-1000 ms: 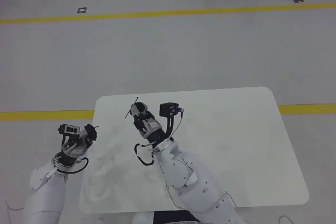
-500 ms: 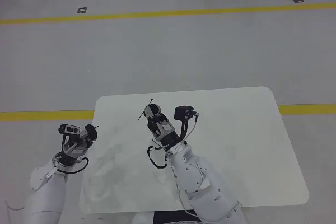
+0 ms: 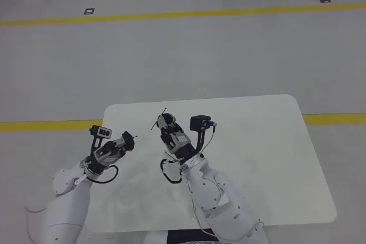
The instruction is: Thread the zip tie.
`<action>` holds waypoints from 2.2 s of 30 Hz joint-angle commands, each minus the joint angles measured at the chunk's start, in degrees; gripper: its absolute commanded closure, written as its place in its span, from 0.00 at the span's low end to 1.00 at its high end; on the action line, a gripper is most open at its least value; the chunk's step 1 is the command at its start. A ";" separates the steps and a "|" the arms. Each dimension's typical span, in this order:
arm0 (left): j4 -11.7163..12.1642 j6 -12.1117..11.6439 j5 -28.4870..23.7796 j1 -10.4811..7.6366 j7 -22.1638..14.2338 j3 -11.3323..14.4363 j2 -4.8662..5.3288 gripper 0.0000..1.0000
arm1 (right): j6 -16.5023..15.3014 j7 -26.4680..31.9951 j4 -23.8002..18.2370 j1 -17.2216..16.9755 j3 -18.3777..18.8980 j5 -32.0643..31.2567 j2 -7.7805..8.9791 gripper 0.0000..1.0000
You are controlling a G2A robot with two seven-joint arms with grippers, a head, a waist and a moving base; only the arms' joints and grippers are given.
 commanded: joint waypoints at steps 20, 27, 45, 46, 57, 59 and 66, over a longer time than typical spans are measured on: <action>0.77 0.00 0.57 -0.61 -0.85 0.54 -1.15 1.00 | 0.00 0.00 0.00 0.00 0.00 0.00 0.00 1.00; 0.77 0.00 0.57 -0.61 -0.85 0.54 -1.15 1.00 | 0.00 0.00 0.00 0.00 0.00 0.00 0.00 1.00; -0.06 0.00 1.87 -1.82 2.87 3.22 -1.17 1.00 | 0.00 0.00 0.00 0.00 0.00 0.00 0.00 1.00; 0.04 0.00 2.04 -2.32 3.25 3.68 -1.17 1.00 | 0.00 0.00 0.00 0.00 0.00 0.00 0.00 1.00; 0.31 0.00 4.78 -4.03 4.04 4.67 -1.40 1.00 | 0.00 0.00 0.00 0.00 0.00 0.00 0.00 1.00; 0.31 0.00 4.78 -4.03 4.04 4.67 -1.40 1.00 | 0.00 0.00 0.00 0.00 0.00 0.00 0.00 1.00; 0.31 0.00 4.78 -4.03 4.04 4.67 -1.40 1.00 | 0.55 -0.95 -0.77 -0.18 0.42 -2.93 0.37 1.00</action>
